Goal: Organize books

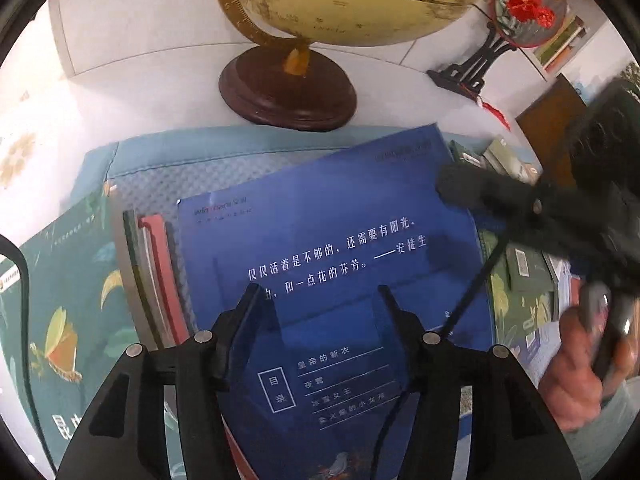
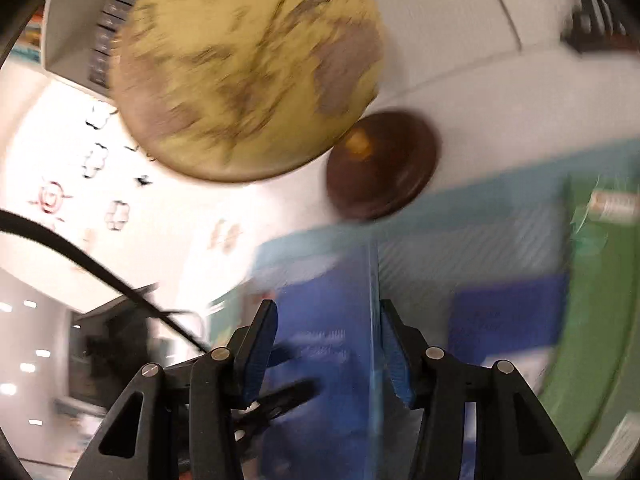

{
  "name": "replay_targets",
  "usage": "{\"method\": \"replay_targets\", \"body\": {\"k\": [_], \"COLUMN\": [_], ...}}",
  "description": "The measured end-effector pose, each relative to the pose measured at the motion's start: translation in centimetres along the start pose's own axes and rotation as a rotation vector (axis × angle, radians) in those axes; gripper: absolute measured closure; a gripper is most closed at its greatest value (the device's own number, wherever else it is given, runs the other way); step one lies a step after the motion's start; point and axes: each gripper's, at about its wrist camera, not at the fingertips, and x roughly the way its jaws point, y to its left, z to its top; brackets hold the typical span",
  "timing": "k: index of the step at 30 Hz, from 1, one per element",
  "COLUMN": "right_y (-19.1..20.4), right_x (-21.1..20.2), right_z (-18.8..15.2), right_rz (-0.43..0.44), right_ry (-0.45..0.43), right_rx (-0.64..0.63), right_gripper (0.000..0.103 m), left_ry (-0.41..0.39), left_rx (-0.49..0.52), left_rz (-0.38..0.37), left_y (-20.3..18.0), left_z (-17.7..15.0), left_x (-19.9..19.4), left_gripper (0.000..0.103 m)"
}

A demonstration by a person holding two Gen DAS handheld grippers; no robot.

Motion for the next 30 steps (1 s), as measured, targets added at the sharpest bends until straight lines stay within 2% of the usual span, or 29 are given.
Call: {"method": "replay_targets", "body": {"k": [4, 8, 12, 14, 18, 21, 24, 28, 30], "right_y": [1.0, 0.1, -1.1, -2.1, -3.2, -2.8, -1.9, 1.8, 4.1], "right_x": [-1.1, -2.9, -5.2, -6.6, -10.4, -14.1, -18.4, -24.2, -25.6], "right_z": [-3.7, -7.2, -10.2, -11.8, -14.2, -15.5, -16.4, -17.2, -17.4], "right_rz": [0.031, 0.025, 0.009, 0.014, 0.039, 0.011, -0.015, -0.114, -0.167], "right_ry": [0.018, -0.001, -0.016, -0.03, -0.079, -0.119, -0.158, -0.235, -0.261], "right_rx": [0.013, 0.065, 0.116, 0.17, 0.25, 0.255, 0.244, 0.199, 0.148], "right_gripper": [0.054, 0.072, 0.08, 0.087, 0.088, 0.088, 0.087, 0.086, 0.085], "left_ry": [0.013, 0.03, 0.054, 0.068, 0.101, 0.121, 0.132, 0.111, 0.094], "left_rx": [-0.024, -0.036, -0.022, -0.025, -0.024, -0.027, -0.033, -0.012, 0.004], "left_rz": [-0.084, -0.156, -0.208, -0.237, -0.332, -0.419, -0.547, -0.682, -0.707], "left_y": [-0.5, -2.1, -4.5, -5.6, -8.8, -11.5, -14.5, -17.7, -18.0], "left_z": [-1.7, -3.8, -6.3, -7.4, -9.2, -10.1, -10.8, -10.6, -10.5], "left_x": [-0.4, -0.8, -1.1, -1.3, -1.4, -1.6, -2.4, -4.5, -5.9], "left_gripper": [0.051, 0.051, 0.051, 0.051, 0.051, 0.051, 0.051, 0.051, 0.051]}}
